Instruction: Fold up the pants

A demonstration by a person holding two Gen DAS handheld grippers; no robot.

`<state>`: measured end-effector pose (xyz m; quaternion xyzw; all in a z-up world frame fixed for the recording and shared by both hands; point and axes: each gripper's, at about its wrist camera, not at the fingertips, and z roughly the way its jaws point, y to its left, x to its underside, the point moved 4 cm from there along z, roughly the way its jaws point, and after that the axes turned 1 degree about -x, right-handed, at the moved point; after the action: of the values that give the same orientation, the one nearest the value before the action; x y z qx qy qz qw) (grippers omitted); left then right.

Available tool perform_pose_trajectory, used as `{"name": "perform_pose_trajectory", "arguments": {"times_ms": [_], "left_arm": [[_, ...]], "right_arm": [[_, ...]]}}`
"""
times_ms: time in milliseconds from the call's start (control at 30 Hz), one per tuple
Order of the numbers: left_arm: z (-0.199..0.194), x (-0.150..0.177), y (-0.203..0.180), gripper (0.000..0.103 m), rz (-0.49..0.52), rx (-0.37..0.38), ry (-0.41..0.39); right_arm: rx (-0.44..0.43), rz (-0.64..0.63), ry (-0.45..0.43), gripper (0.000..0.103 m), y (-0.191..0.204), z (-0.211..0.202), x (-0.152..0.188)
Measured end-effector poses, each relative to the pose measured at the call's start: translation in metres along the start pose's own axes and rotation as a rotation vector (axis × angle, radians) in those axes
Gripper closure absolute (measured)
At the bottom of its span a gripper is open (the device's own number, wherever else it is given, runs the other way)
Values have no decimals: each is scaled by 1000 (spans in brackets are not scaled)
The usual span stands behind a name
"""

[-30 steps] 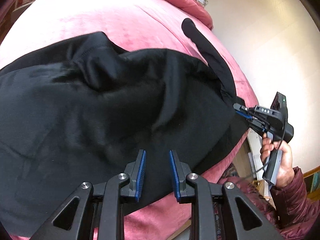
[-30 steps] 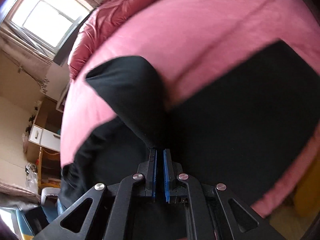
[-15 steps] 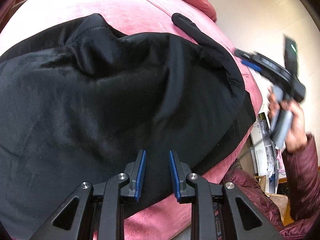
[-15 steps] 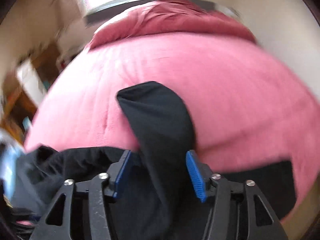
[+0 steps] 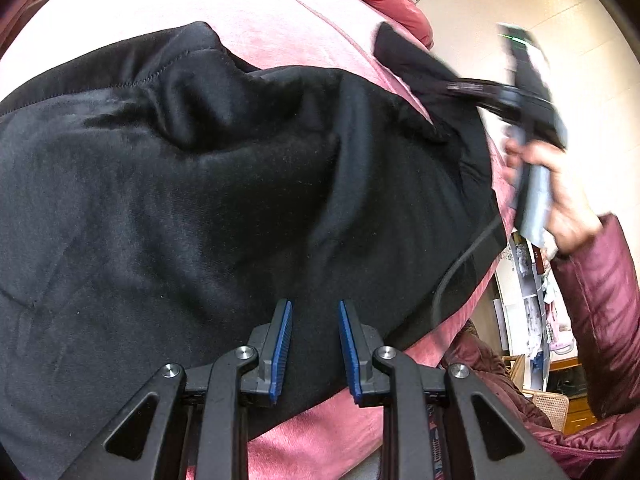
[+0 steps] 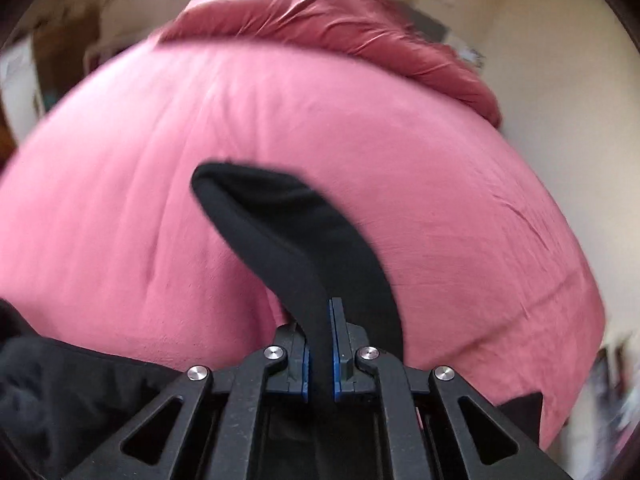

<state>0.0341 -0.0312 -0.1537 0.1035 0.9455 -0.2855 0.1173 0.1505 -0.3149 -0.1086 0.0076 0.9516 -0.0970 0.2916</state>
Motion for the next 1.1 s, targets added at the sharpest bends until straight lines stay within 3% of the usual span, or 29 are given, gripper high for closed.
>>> {"name": "perform_pose_trajectory", "arguments": {"times_ms": [167,333,500,600,700,800,933,1033,1067,1100], "left_arm": [[-2,0,-2,79,7,-5,-4],[-4,-1,-6,79,17,-15,-1],[-7,-1,-16,79,52,-37,2],[-8,-1,-23,78,73,-56,6],[-9,0,-29,78,89,-71,8],[-7,2,-38,78,130,-100,17],[-2,4,-44,77,131,-105,24],[3,6,-46,77,131,-105,27],[3,7,-48,77,140,-109,27],[5,10,-48,77,148,-112,27]], "right_arm": [[-208,386,-93,96,-87,-57,27],[-398,837,-146,96,-175,-85,119],[-418,1088,-76,96,-213,-59,212],[-423,1154,6,94,-216,-31,252],[-430,1209,32,81,-216,-13,271],[-433,1210,5,76,-213,-8,264],[-379,1182,-26,54,-231,-20,259],[-288,1142,-20,55,-251,-23,254],[-260,1124,-14,60,-256,-22,252],[-244,1109,-15,83,-262,-25,251]]}}
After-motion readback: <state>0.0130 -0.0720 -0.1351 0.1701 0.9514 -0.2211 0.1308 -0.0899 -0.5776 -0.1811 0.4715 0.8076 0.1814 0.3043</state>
